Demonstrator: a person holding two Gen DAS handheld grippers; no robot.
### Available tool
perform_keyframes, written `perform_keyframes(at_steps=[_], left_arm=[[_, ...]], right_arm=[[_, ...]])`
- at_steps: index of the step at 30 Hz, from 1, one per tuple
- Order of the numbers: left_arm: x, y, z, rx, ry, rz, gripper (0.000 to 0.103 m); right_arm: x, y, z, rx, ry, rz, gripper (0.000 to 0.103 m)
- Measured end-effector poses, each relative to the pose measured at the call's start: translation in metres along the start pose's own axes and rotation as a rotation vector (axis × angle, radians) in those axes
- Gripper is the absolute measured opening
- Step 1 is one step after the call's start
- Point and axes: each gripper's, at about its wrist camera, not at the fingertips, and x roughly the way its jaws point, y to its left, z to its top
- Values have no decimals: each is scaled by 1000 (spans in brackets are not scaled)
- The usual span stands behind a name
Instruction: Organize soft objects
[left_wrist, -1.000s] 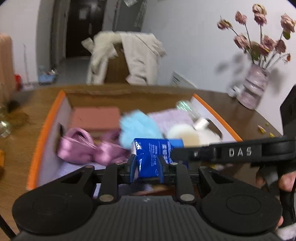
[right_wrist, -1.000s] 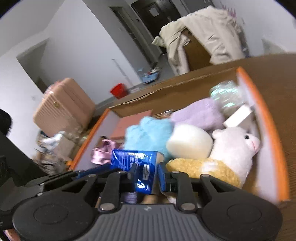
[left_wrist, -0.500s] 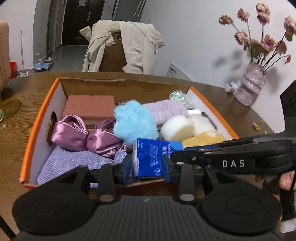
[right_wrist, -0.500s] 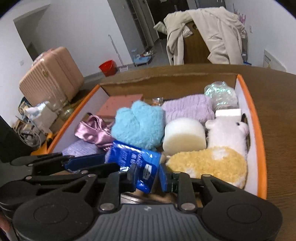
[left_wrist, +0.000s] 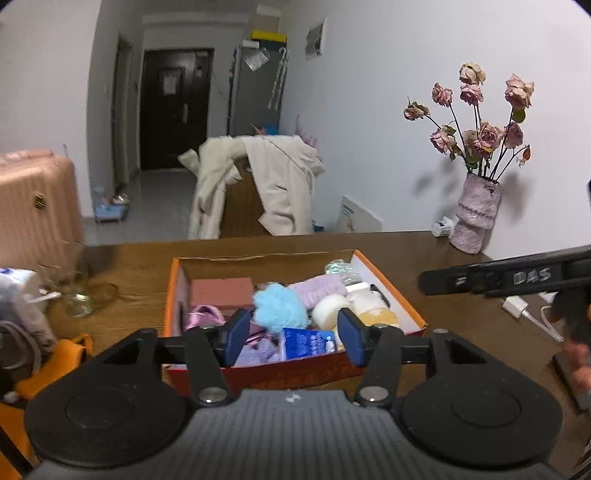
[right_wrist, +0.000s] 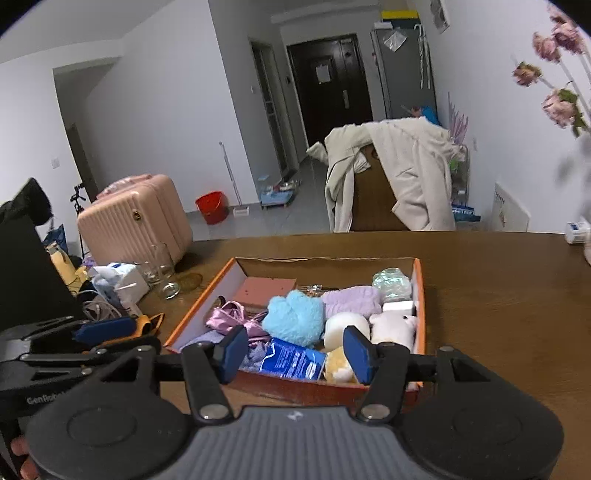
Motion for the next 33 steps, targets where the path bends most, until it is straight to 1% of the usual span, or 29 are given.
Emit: perform_keyframes(at_steps=[2, 3, 4, 5, 6, 8, 10, 11, 13, 16, 18, 20, 22, 27, 30, 33], left_arm=[[-14, -3, -6, 5, -5, 22, 58], [-22, -4, -11, 0, -11, 30, 60], [-28, -6, -15, -2, -20, 37, 64], [-35, -7, -21, 1, -32, 46, 70], [-42, -10, -27, 5, -49, 63, 74], [-56, -14, -40, 8, -99, 106, 91], [-68, -16, -53, -7, -150, 142, 103], [-74, -16, -60, -14, -175, 158, 103], [-83, -20, -74, -3, -192, 176, 103], [-95, -23, -93, -6, -207, 181, 103], [-106, -25, -107, -20, -221, 180, 103], [-118, -26, -118, -37, -237, 177, 103], [-129, -27, -128, -54, -249, 180, 103], [-157, -32, -150, -44, -275, 176, 103], [-170, -36, -163, -46, -263, 179, 103], [-181, -40, -179, -58, -234, 178, 103]], right_arm=[[-17, 2, -8, -2, -13, -9, 60], [-24, 4, -13, -2, -23, -15, 61], [-33, 5, -20, -4, -34, -21, 64], [-41, 7, -26, -9, -50, -25, 68], [-49, 9, -35, -15, -75, -27, 70], [-64, 11, -54, -25, -131, -32, 82], [-75, 12, -75, -25, -200, -39, 92], [-80, 13, -87, -23, -241, -45, 93], [-86, 14, -107, -30, -292, -56, 94], [-94, 19, -137, -66, -343, -79, 98], [-100, 24, -155, -96, -384, -99, 98], [-105, 29, -170, -90, -422, -122, 99], [-112, 32, -182, -71, -446, -128, 100], [-127, 40, -203, -51, -467, -150, 101], [-133, 46, -213, -45, -448, -151, 101], [-144, 58, -228, -68, -451, -155, 101]])
